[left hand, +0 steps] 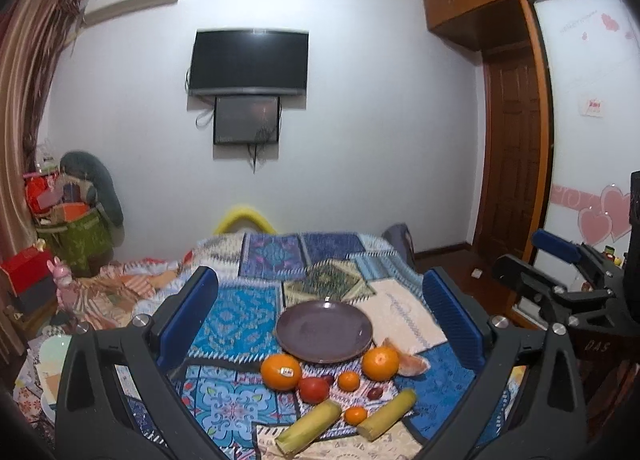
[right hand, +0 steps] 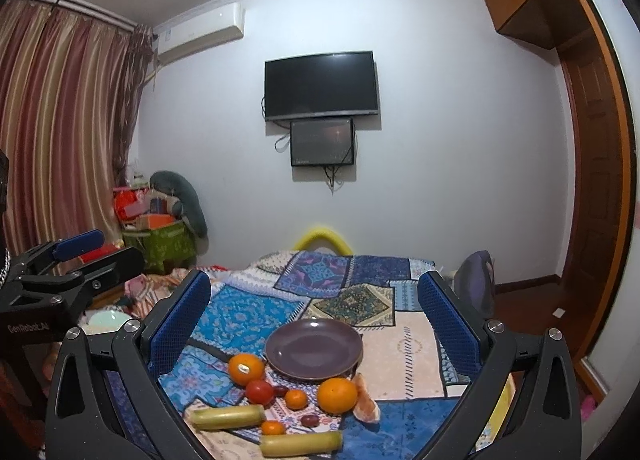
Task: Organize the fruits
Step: 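Lower the left tool to the Dole orange while the right tool reaches the other large orange, then grasp and lift the Dole orange with the left tool while the right tool lifts the other orange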
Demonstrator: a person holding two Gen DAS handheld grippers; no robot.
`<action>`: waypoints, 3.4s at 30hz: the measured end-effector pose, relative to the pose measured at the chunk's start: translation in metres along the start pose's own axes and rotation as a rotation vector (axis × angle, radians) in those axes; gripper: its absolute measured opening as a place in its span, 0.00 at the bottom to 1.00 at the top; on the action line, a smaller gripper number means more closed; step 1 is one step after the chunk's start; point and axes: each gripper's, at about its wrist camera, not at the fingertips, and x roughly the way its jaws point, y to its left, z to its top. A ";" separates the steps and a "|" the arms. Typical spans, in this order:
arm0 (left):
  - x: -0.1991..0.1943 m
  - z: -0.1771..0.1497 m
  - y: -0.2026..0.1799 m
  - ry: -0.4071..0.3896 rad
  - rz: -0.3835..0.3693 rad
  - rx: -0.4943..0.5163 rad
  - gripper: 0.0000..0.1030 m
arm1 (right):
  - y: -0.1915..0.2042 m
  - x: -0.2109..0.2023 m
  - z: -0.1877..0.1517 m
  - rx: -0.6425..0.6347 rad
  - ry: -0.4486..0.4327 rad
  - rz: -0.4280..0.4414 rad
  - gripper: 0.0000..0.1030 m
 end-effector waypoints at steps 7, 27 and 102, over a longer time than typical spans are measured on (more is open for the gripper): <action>0.044 -0.020 0.022 0.149 0.004 -0.016 0.96 | -0.010 0.028 -0.022 -0.048 0.091 -0.005 0.95; 0.176 -0.068 0.089 0.500 0.051 0.064 0.74 | -0.072 0.121 -0.101 0.065 0.506 0.003 0.59; 0.248 -0.088 0.075 0.603 -0.057 -0.056 0.68 | -0.039 0.205 -0.096 0.002 0.569 0.097 0.61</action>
